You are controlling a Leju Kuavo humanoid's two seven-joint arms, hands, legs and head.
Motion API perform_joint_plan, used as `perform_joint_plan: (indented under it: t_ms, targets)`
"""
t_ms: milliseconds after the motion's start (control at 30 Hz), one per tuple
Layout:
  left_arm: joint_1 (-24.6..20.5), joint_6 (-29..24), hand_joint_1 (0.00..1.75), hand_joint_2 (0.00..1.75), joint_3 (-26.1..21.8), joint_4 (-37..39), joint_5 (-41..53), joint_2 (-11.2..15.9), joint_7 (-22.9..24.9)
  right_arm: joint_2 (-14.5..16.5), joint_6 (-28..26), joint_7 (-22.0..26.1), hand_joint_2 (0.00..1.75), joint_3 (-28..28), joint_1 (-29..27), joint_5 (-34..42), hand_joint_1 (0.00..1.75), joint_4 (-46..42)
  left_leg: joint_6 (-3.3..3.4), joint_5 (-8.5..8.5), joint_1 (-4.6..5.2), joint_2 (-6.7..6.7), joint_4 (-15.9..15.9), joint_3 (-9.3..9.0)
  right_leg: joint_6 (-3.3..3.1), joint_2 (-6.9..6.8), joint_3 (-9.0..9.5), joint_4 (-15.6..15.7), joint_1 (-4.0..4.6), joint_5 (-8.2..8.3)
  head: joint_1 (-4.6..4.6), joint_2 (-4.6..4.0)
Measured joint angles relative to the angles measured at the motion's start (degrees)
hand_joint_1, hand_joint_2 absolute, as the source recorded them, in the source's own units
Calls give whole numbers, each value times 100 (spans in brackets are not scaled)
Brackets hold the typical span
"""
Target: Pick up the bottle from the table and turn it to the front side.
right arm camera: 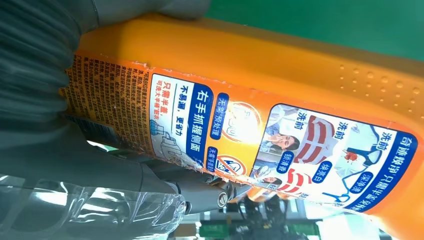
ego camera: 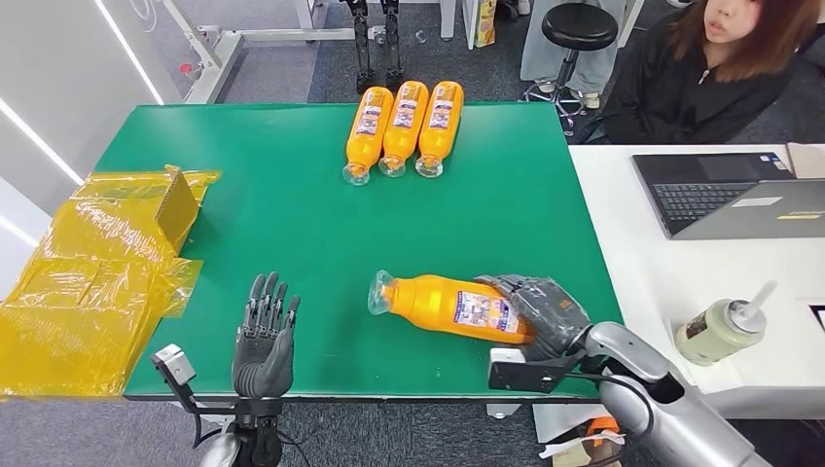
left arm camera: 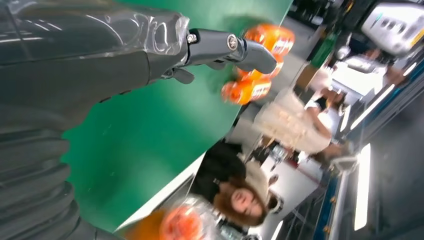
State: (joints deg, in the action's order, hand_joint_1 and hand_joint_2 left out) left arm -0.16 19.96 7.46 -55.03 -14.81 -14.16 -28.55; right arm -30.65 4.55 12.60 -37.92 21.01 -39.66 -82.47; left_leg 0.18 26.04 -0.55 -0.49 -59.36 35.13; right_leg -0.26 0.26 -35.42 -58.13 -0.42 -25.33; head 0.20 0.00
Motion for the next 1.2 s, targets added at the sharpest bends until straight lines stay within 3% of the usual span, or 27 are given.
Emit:
perform_joint_plan:
  t_ms: [333,767,1200]
  targets:
    - [-107,98,0,175,582,151,-284,-3,80,1023,-322,172,175,-17,38,-157,175,214,0,0,0,1,1,2,0,0,-1,0,0,0,1,0]
    - [-362,79,0,175,1040,166,-434,-28,214,2189,-481,-47,175,-182,-195,-324,175,404,-2,-1,0,0,1,2,-3,0,-3,0,1,-4,1,0]
    - [-667,47,0,175,1282,170,-358,-1,186,2541,-561,-199,175,-287,-656,-469,175,422,-2,-1,0,0,0,1,-3,1,-4,1,0,-4,1,0]
